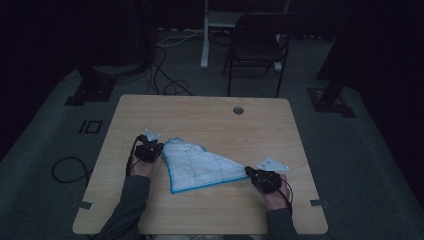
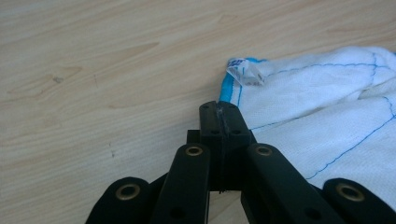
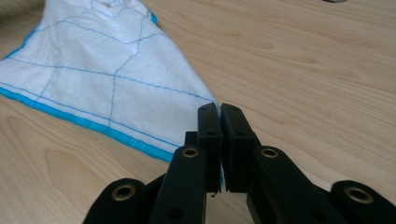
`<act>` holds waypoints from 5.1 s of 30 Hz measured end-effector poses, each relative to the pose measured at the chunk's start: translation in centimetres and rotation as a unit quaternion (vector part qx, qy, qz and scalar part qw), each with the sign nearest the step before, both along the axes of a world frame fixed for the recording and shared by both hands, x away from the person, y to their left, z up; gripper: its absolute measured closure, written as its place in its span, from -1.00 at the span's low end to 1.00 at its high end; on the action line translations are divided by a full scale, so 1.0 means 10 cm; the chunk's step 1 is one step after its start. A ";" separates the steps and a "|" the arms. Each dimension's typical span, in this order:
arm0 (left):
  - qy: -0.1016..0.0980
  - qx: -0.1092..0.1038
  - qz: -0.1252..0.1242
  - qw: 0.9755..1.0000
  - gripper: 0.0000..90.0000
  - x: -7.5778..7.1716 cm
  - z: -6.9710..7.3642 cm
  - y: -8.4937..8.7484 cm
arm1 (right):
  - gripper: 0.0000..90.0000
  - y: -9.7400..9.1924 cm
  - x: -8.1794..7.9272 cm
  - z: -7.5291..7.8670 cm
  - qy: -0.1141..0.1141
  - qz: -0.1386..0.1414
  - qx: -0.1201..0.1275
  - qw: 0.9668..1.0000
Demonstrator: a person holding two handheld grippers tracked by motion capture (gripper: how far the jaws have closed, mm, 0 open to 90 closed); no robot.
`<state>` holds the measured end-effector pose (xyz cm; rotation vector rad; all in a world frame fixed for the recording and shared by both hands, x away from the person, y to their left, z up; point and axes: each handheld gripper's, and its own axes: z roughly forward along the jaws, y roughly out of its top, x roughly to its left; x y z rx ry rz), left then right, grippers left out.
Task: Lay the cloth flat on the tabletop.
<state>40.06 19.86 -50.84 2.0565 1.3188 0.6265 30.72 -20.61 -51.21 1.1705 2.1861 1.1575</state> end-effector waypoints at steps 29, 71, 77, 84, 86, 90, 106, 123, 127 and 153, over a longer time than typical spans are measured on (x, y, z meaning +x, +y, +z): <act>-0.033 -0.012 -0.191 0.981 0.69 -0.16 0.23 -1.52 | 0.91 0.31 -0.22 -0.08 0.020 0.125 0.012 0.992; 0.014 0.002 -0.198 0.980 0.83 -0.80 -0.19 -0.96 | 0.97 0.83 0.43 0.06 -0.017 0.104 0.023 0.994; 0.009 0.001 -0.195 0.981 0.82 -0.85 -0.20 -0.93 | 0.89 1.12 0.69 -0.06 0.007 0.101 0.004 0.995; 0.006 -0.004 -0.193 0.981 0.82 -0.86 -0.21 -0.92 | 0.52 1.41 0.91 -0.20 0.037 0.104 -0.035 0.993; 0.006 -0.004 -0.194 0.981 0.82 -0.86 -0.22 -0.92 | 0.46 1.46 0.92 -0.22 0.043 0.113 -0.039 0.992; 0.006 -0.001 -0.193 0.981 0.84 -0.87 -0.21 -0.92 | 0.64 1.49 0.94 -0.28 0.053 0.113 -0.055 0.991; 0.024 0.023 -0.157 0.987 1.00 -0.91 -0.24 -0.53 | 0.97 1.28 1.01 -0.23 0.043 0.073 -0.101 0.991; 0.017 0.083 -0.098 0.992 1.00 -0.63 -0.21 -0.24 | 0.96 0.81 1.07 -0.09 0.030 0.028 -0.101 0.994; 0.011 0.071 -0.102 0.992 0.94 -0.67 -0.19 -0.31 | 0.81 0.81 1.03 -0.06 0.024 0.034 -0.081 0.996; -0.022 0.059 -0.222 0.973 0.21 -1.10 -0.18 -1.53 | 0.56 0.84 0.81 -0.28 0.049 0.090 -0.056 0.993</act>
